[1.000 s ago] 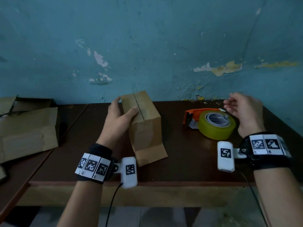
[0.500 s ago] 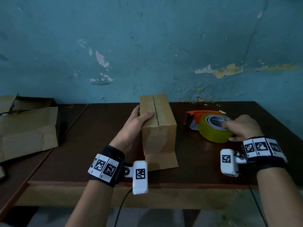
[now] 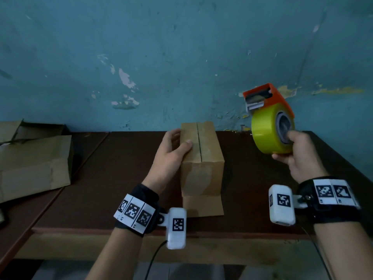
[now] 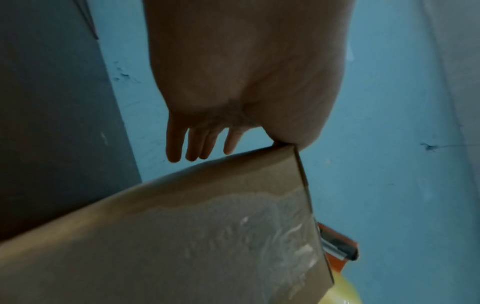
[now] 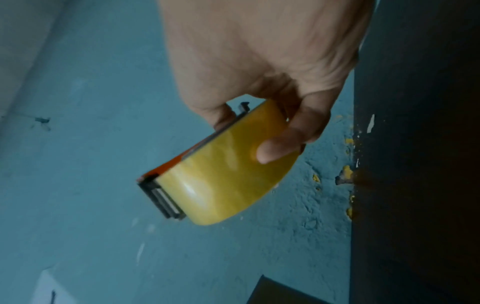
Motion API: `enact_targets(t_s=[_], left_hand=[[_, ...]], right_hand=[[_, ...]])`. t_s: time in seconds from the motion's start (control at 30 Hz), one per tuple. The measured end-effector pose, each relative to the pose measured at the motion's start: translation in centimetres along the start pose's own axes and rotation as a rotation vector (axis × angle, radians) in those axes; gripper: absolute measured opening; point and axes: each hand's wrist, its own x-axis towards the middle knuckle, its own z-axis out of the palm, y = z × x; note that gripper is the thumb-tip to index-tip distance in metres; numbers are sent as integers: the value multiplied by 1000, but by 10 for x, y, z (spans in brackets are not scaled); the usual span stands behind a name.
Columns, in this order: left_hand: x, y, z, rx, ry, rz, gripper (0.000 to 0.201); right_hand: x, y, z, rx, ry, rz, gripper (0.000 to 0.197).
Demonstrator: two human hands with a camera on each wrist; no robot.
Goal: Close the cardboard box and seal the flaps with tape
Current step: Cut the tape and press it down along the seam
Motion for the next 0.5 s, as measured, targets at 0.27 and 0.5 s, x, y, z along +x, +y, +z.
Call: enact_targets(t_s=[0.27, 0.5], left_hand=[[-6, 47, -19, -45, 163, 257, 13], [-23, 69, -12, -120, -142, 40, 45]], right_hand=[[-24, -10, 18, 35, -158, -280, 25], [-36, -1, 27, 76, -148, -431, 29]])
